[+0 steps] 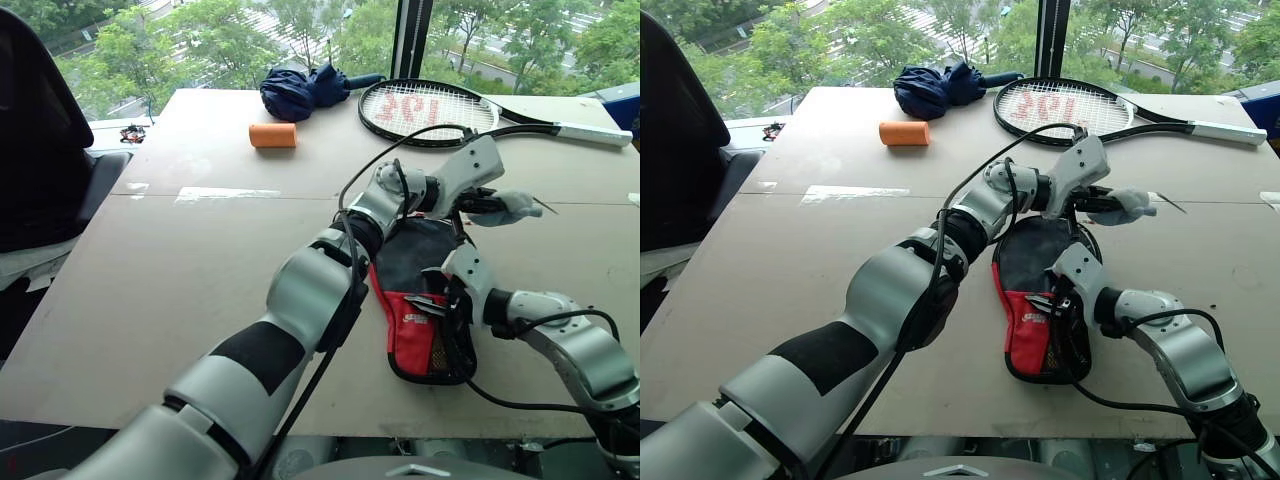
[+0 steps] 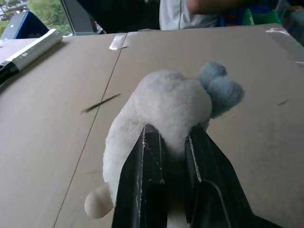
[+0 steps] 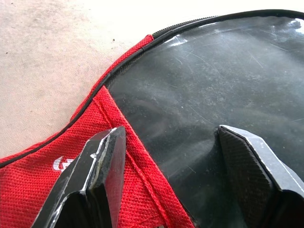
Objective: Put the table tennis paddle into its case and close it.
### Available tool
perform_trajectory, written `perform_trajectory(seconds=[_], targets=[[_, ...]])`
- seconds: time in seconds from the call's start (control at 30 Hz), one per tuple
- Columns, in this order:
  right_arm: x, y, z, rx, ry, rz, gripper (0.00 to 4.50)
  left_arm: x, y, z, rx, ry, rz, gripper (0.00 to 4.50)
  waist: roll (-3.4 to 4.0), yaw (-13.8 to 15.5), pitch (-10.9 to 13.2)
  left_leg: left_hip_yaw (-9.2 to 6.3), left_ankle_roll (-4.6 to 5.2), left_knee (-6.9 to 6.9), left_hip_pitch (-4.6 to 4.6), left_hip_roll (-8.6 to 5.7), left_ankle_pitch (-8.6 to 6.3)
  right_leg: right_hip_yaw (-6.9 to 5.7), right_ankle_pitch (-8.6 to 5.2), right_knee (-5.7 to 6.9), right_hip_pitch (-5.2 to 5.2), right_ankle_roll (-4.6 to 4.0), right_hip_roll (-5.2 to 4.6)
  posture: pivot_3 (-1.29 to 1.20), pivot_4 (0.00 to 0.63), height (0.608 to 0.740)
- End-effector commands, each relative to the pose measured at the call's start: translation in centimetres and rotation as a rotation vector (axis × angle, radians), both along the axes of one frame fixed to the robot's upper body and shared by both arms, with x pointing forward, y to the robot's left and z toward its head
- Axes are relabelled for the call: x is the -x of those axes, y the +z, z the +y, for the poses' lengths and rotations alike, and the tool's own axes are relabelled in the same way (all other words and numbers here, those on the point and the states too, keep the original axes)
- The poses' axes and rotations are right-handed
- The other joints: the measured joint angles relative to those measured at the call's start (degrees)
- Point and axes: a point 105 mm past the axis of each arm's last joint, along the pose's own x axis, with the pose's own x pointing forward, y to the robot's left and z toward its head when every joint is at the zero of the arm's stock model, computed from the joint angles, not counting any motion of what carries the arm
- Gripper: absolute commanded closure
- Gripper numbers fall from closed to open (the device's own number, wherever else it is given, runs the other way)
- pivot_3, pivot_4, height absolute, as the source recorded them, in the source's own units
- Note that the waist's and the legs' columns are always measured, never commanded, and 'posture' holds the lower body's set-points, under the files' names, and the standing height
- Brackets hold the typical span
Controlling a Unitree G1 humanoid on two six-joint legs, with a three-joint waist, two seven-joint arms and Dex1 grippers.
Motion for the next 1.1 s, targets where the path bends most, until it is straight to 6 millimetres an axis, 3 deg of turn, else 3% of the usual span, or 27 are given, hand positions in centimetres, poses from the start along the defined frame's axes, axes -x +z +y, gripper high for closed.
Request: perform_trajectory(seconds=[0.03,0.2,0.23,0.3,0.47,0.67,0.77,0.9,1.1], targets=[[1.2,-3.5,0.1,0.023,-0.003,0.164,1.43,7.0,0.4,-4.6,0.066,-0.368,0.031,4.49,0.00,-0.1,0.0,0.00,0.00,0.00,0.00,0.00,0.00,0.00,0.00,0.00,0.00,0.00,0.00,0.00,0.150,0.723],[1.1,-3.5,0.2,0.021,0.004,0.162,1.43,6.5,0.0,-4.2,0.037,-0.347,0.057,4.49,0.02,-0.3,0.0,-0.03,0.00,0.00,0.00,0.00,0.00,0.00,0.00,0.00,0.00,0.00,0.01,0.00,0.150,0.723],[1.1,-3.5,0.2,0.020,0.005,0.162,1.43,5.9,0.1,-4.0,0.034,-0.309,0.065,3.82,0.02,-0.3,0.0,-0.03,0.00,0.00,0.00,0.00,0.00,0.00,0.00,0.00,0.00,0.00,0.01,0.00,0.150,0.723],[1.0,-3.5,0.2,0.020,0.006,0.162,1.43,5.1,0.4,-3.9,0.045,-0.252,0.038,3.24,0.02,-0.6,0.0,-0.05,0.00,0.00,0.01,0.00,0.00,0.00,0.00,0.00,0.01,0.00,0.02,0.00,0.150,0.723],[0.9,-3.6,-0.1,0.025,0.004,0.162,1.43,3.6,1.9,-3.3,0.122,-0.171,-0.043,0.69,0.02,-0.9,0.0,-0.05,-0.01,0.02,0.03,0.01,0.01,0.08,0.00,0.05,0.02,0.00,0.00,0.00,0.150,0.723],[0.9,-2.9,-0.3,0.002,0.019,0.132,1.43,1.2,4.5,-1.1,0.206,-0.079,-0.083,0.69,0.03,-0.9,0.0,-0.05,-0.01,0.03,0.03,0.00,0.01,0.10,0.00,0.06,0.02,0.00,0.00,0.00,0.150,0.723],[0.9,-1.4,-0.1,-0.057,0.052,0.065,1.43,0.0,5.4,1.6,0.222,-0.072,-0.110,0.69,0.03,-0.8,0.0,-0.05,-0.01,0.05,0.02,0.00,0.01,0.09,0.00,0.07,0.02,0.00,0.00,0.00,0.150,0.723],[1.4,0.3,-0.3,-0.130,0.095,0.012,1.43,-0.5,4.1,4.1,0.167,-0.098,-0.111,0.69,0.04,-1.1,0.0,-0.05,-0.01,0.03,0.02,0.00,0.01,0.07,0.00,0.07,0.00,0.00,0.01,0.00,0.150,0.723],[1.4,2.3,-2.0,-0.151,0.080,-0.064,1.43,-1.0,0.5,7.3,0.074,-0.085,-0.083,0.69,0.05,-1.0,0.0,-0.07,-0.01,0.04,-0.02,0.00,0.01,0.08,0.00,0.07,-0.02,0.00,0.00,0.00,0.150,0.723]])
